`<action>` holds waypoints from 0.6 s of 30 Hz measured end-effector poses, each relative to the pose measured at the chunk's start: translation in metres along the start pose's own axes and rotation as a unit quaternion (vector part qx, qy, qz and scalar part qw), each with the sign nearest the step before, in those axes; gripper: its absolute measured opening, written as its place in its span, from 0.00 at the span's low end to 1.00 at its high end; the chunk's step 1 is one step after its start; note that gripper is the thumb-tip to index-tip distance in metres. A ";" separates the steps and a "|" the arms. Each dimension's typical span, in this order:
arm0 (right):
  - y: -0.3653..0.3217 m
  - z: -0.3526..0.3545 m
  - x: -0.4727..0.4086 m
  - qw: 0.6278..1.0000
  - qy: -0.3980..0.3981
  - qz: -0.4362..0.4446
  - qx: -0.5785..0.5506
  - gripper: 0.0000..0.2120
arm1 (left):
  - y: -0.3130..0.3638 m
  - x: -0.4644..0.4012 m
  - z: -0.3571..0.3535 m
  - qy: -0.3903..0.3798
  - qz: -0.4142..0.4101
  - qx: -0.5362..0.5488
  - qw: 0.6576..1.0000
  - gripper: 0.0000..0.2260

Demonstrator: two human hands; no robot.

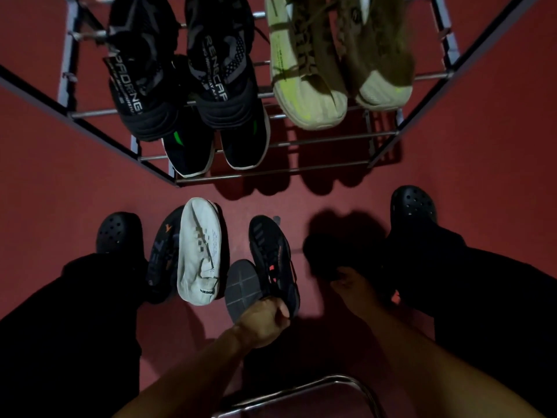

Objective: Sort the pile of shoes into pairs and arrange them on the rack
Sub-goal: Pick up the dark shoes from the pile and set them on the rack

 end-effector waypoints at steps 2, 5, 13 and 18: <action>-0.004 0.003 0.000 0.998 0.048 -0.001 -0.041 0.16 | 0.005 0.002 0.006 0.013 -0.015 0.005 1.000 0.06; -0.007 0.022 0.006 0.987 0.141 0.010 -0.078 0.08 | 0.016 0.004 0.016 0.048 -0.038 -0.006 0.998 0.04; -0.033 0.036 0.032 0.959 0.188 0.047 -0.207 0.04 | 0.062 0.001 0.031 0.068 -0.114 -0.031 0.991 0.06; -0.057 0.044 0.053 0.952 0.216 0.092 -0.196 0.02 | 0.091 -0.010 0.018 -0.041 -0.060 0.058 0.996 0.13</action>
Point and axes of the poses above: each hand's wrist, its own x-axis away from the middle knuckle, its own z-axis out of the back of the hand, y = z × x, the point moved 3 cm from there along -x, towards the middle knuckle, and after that the axes turned 8 degrees about -z, right-handed, at the moved point
